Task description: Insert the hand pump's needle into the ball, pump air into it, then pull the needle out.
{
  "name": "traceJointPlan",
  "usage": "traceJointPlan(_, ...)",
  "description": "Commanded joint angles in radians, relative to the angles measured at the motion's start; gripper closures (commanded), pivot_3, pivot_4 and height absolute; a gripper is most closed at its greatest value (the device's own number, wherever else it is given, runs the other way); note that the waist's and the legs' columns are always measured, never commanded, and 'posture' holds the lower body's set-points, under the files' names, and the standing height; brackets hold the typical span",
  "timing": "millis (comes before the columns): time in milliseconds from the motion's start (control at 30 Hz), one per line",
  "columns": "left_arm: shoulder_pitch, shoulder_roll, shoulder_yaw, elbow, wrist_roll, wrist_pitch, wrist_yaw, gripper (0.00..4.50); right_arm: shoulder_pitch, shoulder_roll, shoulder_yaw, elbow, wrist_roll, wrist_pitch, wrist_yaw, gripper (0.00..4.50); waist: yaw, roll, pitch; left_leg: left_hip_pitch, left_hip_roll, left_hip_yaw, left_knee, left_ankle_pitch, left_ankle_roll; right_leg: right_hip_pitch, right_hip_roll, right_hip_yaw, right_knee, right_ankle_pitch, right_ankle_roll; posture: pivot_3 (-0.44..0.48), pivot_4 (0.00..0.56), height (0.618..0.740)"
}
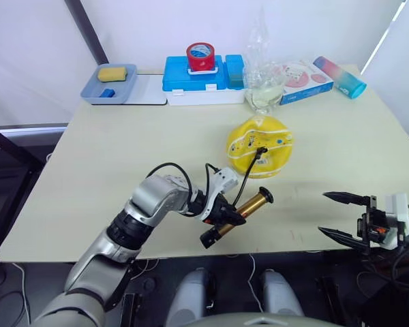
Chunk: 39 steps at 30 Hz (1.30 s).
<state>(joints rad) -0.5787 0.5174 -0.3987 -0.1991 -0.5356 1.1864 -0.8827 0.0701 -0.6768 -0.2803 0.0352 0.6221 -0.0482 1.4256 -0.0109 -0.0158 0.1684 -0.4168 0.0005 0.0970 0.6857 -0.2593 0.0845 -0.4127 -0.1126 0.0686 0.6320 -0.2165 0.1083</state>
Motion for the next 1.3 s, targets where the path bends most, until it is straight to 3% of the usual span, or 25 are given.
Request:
traceJointPlan(33, 0.026, 0.032, 0.029, -0.061, -0.003, -0.127, -0.06, 3.45, -0.008, -0.002, -0.012, -0.069, 0.055, 0.061, -0.028, 0.0, 0.0, 0.0, 0.0, 0.0, 0.0, 0.0, 0.0, 0.0, 0.0, 0.0, -0.002, -0.003, 0.0, 0.0, 0.0, 0.0, 0.15, 0.739)
traceJointPlan(367, 0.165, 0.057, 0.04, 0.018, 0.09, -0.524, -0.168, 3.45, -0.031, 0.052, 0.036, -0.234, 0.142, 0.301, -0.221, 0.0, 0.007, 0.0, 0.0, -0.002, 0.005, -0.001, -0.003, -0.001, 0.0, -0.001, -0.028, -0.051, -0.006, 0.01, -0.015, 0.0, 0.15, 0.739)
traceJointPlan(533, 0.219, 0.006, 0.072, 0.07, 0.093, -0.698, -0.212, 3.45, -0.049, 0.093, 0.066, -0.308, 0.188, 0.425, -0.34, 0.0, 0.011, 0.001, 0.0, -0.006, 0.006, -0.007, -0.003, 0.0, -0.002, -0.003, -0.029, -0.056, -0.006, 0.01, -0.015, 0.0, 0.15, 0.739)
traceJointPlan(633, 0.23, -0.034, 0.091, 0.092, 0.094, -0.764, -0.22, 3.45, -0.061, 0.115, 0.079, -0.332, 0.215, 0.465, -0.367, 0.0, 0.016, 0.001, 0.0, -0.013, 0.006, -0.016, -0.002, 0.003, -0.006, -0.007, -0.022, -0.058, -0.006, 0.012, -0.011, 0.0, 0.15, 0.739)
traceJointPlan(733, 0.237, -0.066, 0.096, 0.118, 0.106, -0.826, -0.226, 3.45, -0.074, 0.139, 0.095, -0.345, 0.217, 0.48, -0.389, 0.0, 0.023, 0.002, 0.0, -0.014, 0.006, -0.023, -0.002, 0.005, -0.008, -0.012, -0.006, -0.056, -0.006, 0.016, -0.017, 0.0, 0.15, 0.739)
traceJointPlan(1300, 0.253, -0.177, 0.076, 0.194, 0.156, -0.954, -0.256, 3.45, -0.156, 0.248, 0.187, -0.369, 0.28, 0.584, -0.469, 0.0, 0.024, 0.001, 0.0, -0.016, 0.007, -0.026, -0.002, 0.008, -0.002, -0.011, 0.005, -0.057, -0.007, 0.016, -0.018, 0.0, 0.15, 0.739)
